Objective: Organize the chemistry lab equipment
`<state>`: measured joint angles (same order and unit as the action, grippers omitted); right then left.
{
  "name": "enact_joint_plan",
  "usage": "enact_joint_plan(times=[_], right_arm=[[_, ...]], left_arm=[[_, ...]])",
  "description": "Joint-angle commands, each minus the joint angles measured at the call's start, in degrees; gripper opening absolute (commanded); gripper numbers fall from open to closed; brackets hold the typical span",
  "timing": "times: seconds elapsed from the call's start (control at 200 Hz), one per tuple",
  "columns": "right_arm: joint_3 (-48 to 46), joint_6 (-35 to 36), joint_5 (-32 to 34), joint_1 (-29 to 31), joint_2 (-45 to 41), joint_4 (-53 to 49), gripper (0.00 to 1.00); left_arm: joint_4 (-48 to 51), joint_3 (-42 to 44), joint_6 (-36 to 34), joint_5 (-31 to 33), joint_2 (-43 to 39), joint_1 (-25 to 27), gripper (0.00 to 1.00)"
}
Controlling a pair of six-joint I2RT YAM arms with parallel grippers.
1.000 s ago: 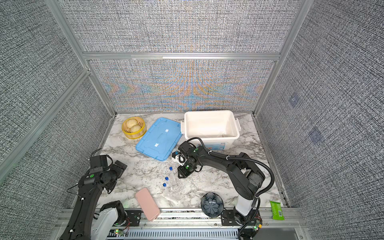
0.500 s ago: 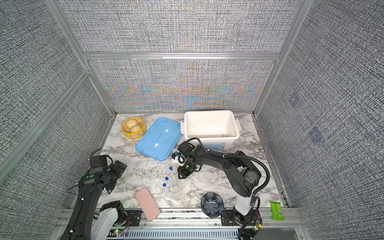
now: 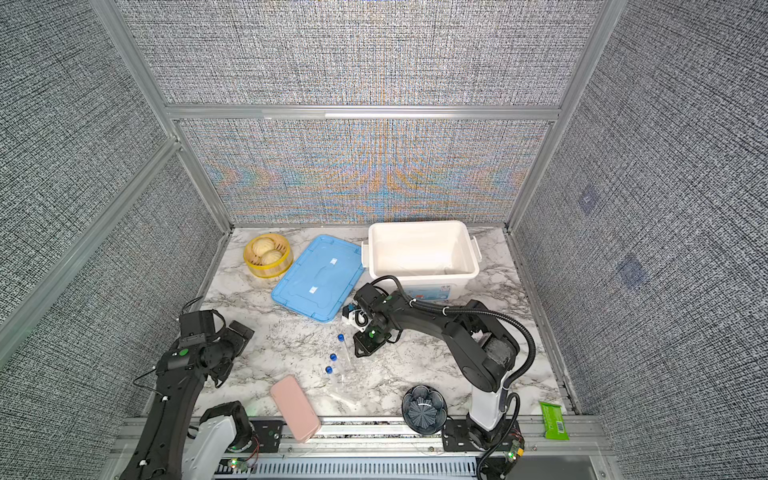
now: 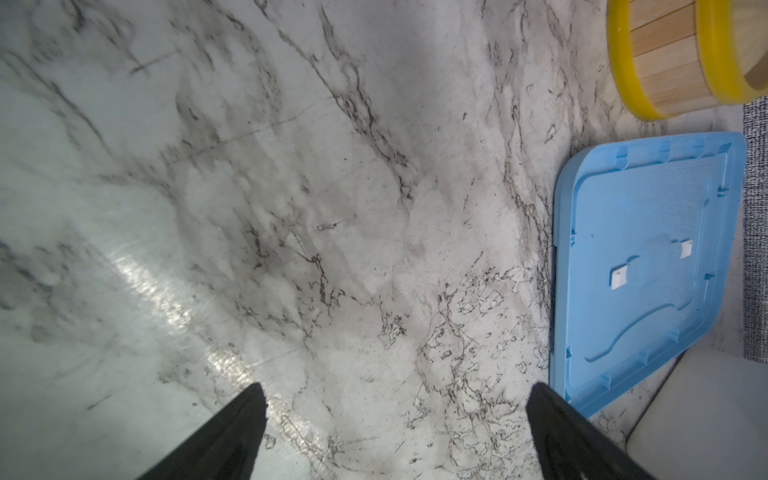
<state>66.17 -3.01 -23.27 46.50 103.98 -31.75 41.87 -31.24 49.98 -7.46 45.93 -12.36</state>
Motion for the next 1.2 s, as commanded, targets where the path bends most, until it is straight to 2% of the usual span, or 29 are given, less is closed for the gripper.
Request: enact_joint_plan(times=[0.0, 0.285, 0.565, 0.82, 1.015, 1.196], right_arm=[[-1.3, -1.3, 5.3, 0.3, -1.1, 0.2, 0.24], [-7.6, -8.9, 13.2, 1.0, -7.4, 0.7, 0.18], [-16.9, -24.0, 20.9, 0.9, -15.4, -1.8, 0.18], [-20.6, -34.8, 27.0, 0.9, -21.1, -3.2, 0.16], [-21.4, -40.7, 28.0, 0.9, -23.2, -1.5, 0.14], [-21.6, -45.3, 25.9, 1.3, -22.0, 1.5, 0.13]], left_arm=[[0.0, 0.0, 0.1, 0.4, -0.2, 0.0, 0.99], [-0.2, 0.0, 0.0, 0.5, 0.0, 0.0, 0.99], [-1.2, -0.3, -0.1, 0.3, 1.5, 0.0, 0.99], [-1.9, -0.1, 0.1, -1.0, 2.1, 0.0, 0.99], [-1.6, -0.1, -0.2, -1.1, 2.1, -0.1, 0.99], [-2.2, 0.1, 0.0, -1.4, 2.3, 0.0, 0.99]])
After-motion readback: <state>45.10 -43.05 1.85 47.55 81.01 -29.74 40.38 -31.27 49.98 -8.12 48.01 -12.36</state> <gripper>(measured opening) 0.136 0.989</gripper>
